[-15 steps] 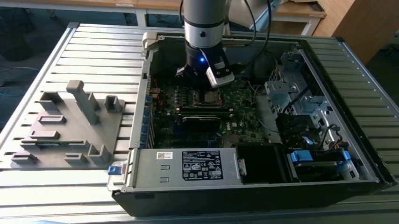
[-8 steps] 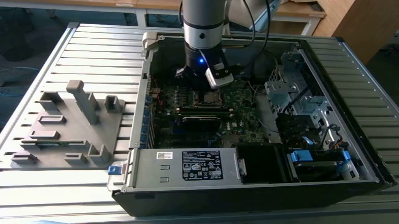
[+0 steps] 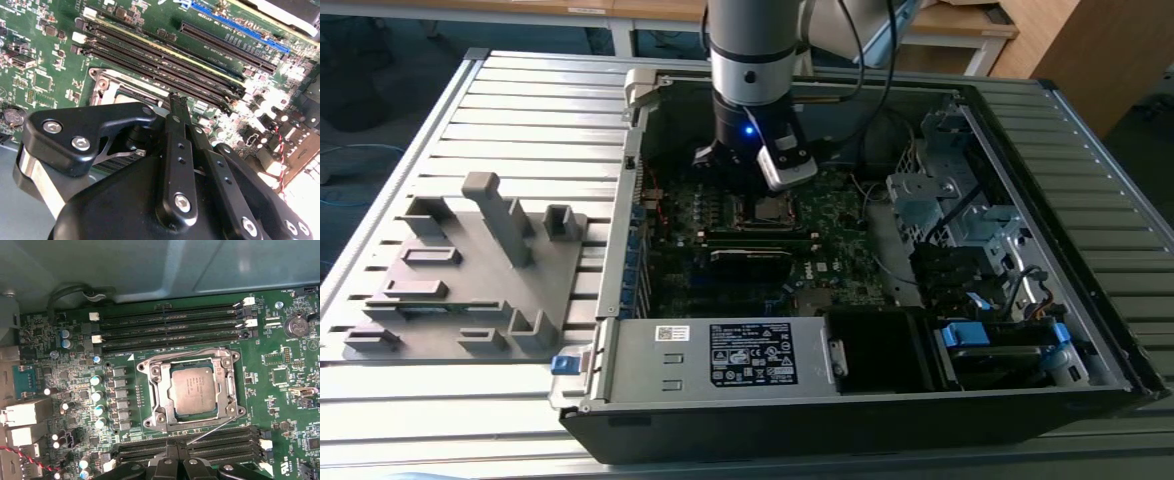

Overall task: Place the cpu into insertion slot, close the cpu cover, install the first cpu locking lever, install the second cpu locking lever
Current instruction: 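Install the second cpu locking lever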

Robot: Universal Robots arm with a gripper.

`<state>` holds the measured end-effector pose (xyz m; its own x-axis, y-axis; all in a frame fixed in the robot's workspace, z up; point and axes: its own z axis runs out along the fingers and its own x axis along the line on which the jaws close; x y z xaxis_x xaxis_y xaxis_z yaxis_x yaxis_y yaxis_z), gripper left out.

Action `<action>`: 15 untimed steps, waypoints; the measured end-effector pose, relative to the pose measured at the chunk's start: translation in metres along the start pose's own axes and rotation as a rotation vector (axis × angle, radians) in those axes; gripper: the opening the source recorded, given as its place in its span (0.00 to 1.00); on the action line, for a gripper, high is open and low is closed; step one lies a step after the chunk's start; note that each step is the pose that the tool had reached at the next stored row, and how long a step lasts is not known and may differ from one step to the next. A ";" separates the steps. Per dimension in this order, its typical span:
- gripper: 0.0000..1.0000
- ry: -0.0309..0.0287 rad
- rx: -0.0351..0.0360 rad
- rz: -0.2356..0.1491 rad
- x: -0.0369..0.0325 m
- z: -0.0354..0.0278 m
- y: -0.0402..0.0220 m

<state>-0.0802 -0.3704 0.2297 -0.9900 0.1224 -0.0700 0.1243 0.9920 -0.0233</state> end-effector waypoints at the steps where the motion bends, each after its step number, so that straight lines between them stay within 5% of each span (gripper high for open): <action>1: 0.10 0.0000 0.0001 0.000 0.0009 0.0000 -0.0001; 15: 0.10 0.0001 0.0004 0.000 0.0035 0.0048 -0.0004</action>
<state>-0.0834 -0.3705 0.2247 -0.9900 0.1227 -0.0699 0.1246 0.9919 -0.0237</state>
